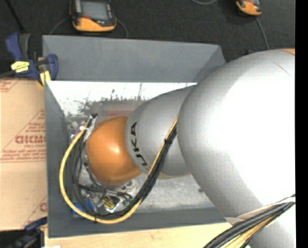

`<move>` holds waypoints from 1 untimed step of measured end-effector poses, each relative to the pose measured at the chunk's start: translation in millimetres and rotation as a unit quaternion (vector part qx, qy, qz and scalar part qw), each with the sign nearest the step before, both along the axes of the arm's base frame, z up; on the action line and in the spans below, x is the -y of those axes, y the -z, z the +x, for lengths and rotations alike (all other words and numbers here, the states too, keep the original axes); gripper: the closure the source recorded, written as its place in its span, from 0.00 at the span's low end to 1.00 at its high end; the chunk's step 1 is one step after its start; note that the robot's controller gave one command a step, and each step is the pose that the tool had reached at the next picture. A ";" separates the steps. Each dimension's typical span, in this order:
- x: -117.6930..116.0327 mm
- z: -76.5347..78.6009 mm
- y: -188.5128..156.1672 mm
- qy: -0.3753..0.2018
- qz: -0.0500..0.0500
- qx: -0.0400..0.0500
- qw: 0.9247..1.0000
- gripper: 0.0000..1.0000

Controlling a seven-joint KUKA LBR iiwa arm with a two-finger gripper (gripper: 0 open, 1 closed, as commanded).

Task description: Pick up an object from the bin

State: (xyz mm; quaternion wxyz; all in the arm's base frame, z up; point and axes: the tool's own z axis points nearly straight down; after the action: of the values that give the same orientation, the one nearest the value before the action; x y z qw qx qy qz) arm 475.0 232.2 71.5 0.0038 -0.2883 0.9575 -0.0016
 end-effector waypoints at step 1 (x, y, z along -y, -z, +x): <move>2.9 30.5 -114.6 0.014 0.003 0.002 1.000 1.00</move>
Offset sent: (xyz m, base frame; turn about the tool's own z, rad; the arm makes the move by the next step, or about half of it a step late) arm 0.0265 -0.0024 0.1090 0.0219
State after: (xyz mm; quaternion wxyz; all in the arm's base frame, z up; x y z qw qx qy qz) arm 505.4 229.3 186.1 0.0064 -0.2747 0.9615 0.0003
